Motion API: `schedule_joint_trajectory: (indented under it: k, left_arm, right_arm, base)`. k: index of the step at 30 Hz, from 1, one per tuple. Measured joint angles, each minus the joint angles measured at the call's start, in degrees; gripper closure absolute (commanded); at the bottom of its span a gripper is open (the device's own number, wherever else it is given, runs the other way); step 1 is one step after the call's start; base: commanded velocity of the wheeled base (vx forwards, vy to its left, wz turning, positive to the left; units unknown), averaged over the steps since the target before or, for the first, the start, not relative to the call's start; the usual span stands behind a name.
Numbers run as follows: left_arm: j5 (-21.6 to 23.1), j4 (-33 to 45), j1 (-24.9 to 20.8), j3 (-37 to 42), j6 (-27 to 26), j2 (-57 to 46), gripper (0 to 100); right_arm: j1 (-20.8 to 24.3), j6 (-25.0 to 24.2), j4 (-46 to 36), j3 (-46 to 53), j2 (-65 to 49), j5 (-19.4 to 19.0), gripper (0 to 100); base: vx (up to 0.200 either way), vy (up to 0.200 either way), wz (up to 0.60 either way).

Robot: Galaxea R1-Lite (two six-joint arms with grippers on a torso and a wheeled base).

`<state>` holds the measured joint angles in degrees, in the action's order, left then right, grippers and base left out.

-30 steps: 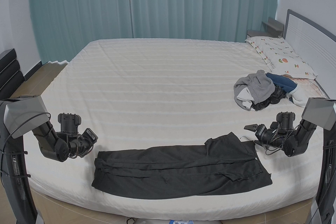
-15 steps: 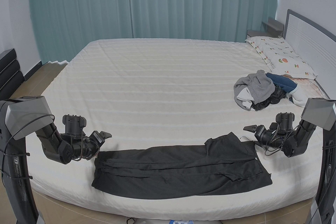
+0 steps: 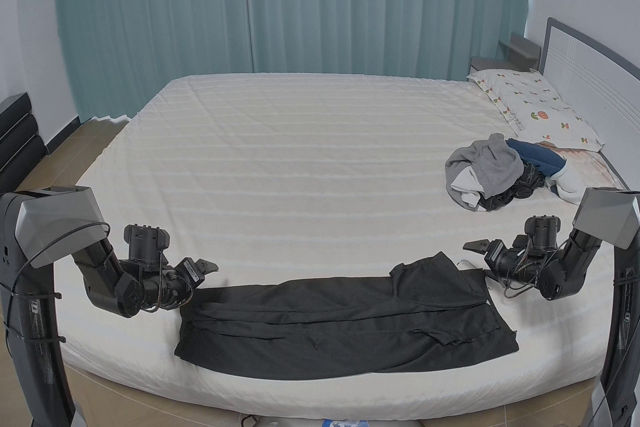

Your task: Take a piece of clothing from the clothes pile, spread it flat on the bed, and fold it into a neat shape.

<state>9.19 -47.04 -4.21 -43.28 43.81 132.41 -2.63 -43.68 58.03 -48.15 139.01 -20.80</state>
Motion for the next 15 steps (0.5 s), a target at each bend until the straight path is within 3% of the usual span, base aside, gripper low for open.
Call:
schedule_joint_trajectory:
  k: [5, 11, 15]
  left_arm:
    - [-0.33, 0.33, -0.28, -0.24, -1.99, 0.48, 100]
    - [-5.06, 0.16, -0.09, -0.29, -1.91, 0.90, 100]
    - [-5.53, -0.13, 0.60, -0.21, -1.15, 0.99, 100]
  right_arm:
    - [0.05, 0.00, 0.18, -0.07, -0.17, 0.38, 0]
    - [-0.23, 0.13, 0.20, -0.05, -0.54, 0.57, 0]
    - [-0.39, 0.16, 0.22, -0.50, -0.61, 0.72, 0]
  base:
    - [0.000, 0.000, 0.00]
    - [0.000, 0.000, 0.00]
    - [0.000, 0.000, 0.00]
